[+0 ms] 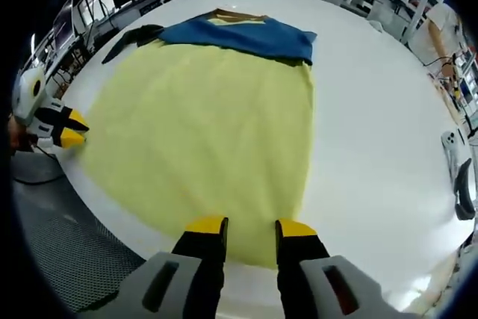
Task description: Fold the garment on the visible template until the final outline fits inside the template.
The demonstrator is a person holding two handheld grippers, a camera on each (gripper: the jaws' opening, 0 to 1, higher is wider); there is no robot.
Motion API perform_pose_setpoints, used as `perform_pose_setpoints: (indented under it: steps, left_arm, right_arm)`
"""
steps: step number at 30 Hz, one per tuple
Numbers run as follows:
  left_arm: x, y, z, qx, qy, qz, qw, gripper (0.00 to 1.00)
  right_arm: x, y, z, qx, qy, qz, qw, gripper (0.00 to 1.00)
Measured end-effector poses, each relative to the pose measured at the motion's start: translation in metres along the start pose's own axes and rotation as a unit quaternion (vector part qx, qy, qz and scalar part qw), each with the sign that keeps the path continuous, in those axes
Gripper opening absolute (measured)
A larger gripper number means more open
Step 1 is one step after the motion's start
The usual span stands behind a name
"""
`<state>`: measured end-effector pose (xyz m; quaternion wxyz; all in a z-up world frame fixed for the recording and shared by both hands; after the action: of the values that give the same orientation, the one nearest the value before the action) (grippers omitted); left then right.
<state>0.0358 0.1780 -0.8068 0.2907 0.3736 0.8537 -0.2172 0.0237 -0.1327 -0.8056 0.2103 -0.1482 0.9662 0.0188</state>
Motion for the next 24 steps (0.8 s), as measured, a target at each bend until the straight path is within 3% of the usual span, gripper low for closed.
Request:
perform_pose_setpoints:
  steps: [8, 9, 15, 18, 24]
  left_arm:
    - [0.001, 0.001, 0.002, -0.015, 0.006, -0.002, 0.9999, 0.0]
    - [0.002, 0.004, 0.002, -0.03, 0.011, 0.01, 0.9994, 0.0]
    - [-0.002, -0.003, 0.005, -0.031, 0.015, 0.024, 0.9991, 0.0]
    - [-0.003, -0.004, 0.007, -0.032, 0.013, 0.017, 0.9993, 0.0]
    - [-0.004, -0.005, 0.007, -0.032, 0.013, 0.012, 0.9993, 0.0]
  right_arm:
    - [0.0, 0.001, -0.001, 0.004, 0.009, 0.001, 0.9999, 0.12]
    - [0.0, 0.002, -0.001, 0.004, 0.01, -0.001, 0.9999, 0.1]
    - [0.001, -0.004, -0.001, 0.022, 0.014, -0.014, 0.9995, 0.0]
    - [0.002, -0.007, -0.001, 0.009, 0.01, 0.01, 0.9999, 0.0]
    - [0.001, -0.009, -0.002, 0.011, 0.017, -0.003, 0.9998, 0.0]
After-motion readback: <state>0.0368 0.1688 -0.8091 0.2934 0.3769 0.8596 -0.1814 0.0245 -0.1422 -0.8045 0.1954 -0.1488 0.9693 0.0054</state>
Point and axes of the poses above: the point that each gripper's makers call its tool centre point, and the gripper's own axes: z roughly forward along the fingers, y roughly to its left, x roughly out of its underside, the point moved 6 cm from there along -z, roughly backward along the fingers, and after that the axes turned 1 degree about -y, right-handed, at the moved point
